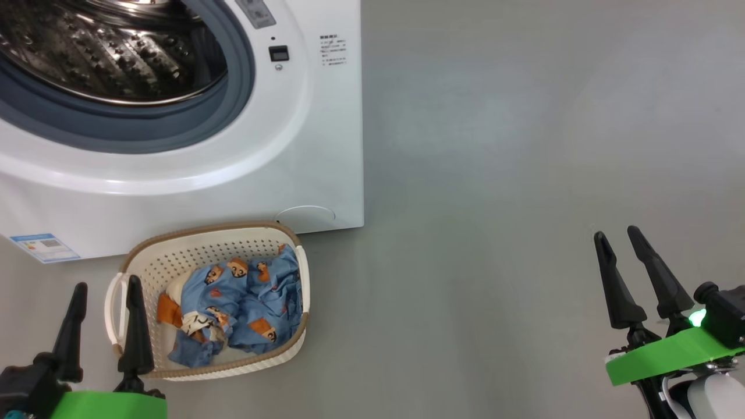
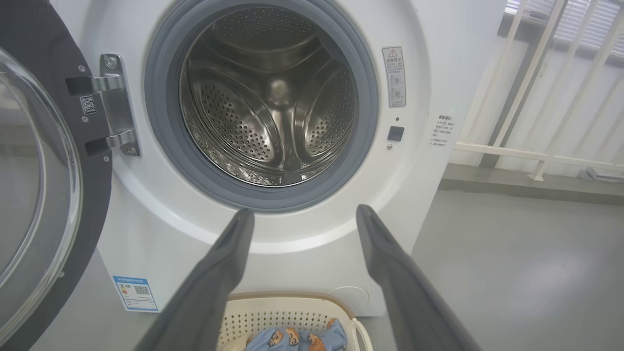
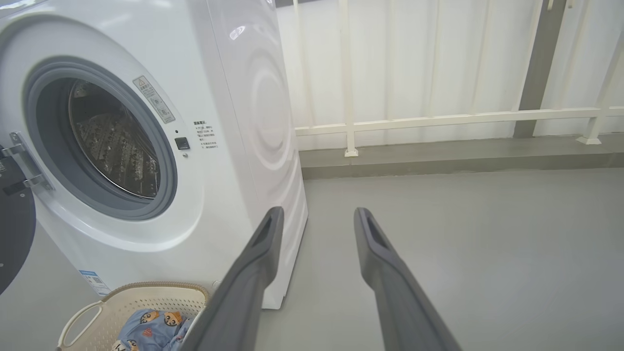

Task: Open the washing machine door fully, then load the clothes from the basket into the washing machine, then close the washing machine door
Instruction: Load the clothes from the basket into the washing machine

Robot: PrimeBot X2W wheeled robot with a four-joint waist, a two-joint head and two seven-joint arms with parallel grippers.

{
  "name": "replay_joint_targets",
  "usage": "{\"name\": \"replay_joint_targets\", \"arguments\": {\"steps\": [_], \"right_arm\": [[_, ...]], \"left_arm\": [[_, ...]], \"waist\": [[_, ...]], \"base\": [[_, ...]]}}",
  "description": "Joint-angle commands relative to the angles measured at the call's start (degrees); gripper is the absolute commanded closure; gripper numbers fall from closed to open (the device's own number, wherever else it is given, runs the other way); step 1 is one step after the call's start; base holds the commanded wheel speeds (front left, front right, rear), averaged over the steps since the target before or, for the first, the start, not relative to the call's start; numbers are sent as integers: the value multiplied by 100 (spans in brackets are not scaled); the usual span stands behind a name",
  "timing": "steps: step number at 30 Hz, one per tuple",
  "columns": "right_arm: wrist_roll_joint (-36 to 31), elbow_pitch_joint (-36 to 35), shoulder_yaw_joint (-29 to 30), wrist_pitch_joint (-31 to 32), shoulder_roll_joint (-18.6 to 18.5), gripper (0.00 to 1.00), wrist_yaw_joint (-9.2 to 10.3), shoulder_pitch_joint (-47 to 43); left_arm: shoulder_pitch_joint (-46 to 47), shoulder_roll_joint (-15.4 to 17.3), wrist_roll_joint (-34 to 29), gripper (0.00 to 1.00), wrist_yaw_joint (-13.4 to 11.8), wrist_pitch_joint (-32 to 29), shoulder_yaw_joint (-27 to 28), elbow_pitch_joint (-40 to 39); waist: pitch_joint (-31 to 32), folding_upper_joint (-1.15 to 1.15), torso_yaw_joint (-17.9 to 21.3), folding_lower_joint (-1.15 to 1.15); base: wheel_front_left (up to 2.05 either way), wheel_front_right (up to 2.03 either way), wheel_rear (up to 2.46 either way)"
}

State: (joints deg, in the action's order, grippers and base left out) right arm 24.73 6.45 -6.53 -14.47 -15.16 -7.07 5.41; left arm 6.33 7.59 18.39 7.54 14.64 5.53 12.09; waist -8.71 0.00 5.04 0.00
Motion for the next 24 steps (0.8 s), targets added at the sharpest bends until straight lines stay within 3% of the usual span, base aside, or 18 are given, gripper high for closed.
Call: {"name": "replay_joint_targets", "arguments": {"steps": [1, 11, 24], "right_arm": [[-3, -134, -52, -52, -78, 26, -42, -27], [-3, -119, -55, -52, -59, 27, -42, -63], [3, -129, -104, -52, -61, 23, -42, -49]], "left_arm": [[-34, 130, 49, 0, -6, 36, 190, -176], [-85, 175, 173, 0, -6, 36, 116, -150], [-54, 259, 200, 0, -6, 36, 32, -155]], "waist": [[15, 0, 24, 0], [84, 0, -3, 0], [74, 0, -40, 0]], "base": [[0, 0, 0], [10, -37, 27], [58, -208, 149]]}}
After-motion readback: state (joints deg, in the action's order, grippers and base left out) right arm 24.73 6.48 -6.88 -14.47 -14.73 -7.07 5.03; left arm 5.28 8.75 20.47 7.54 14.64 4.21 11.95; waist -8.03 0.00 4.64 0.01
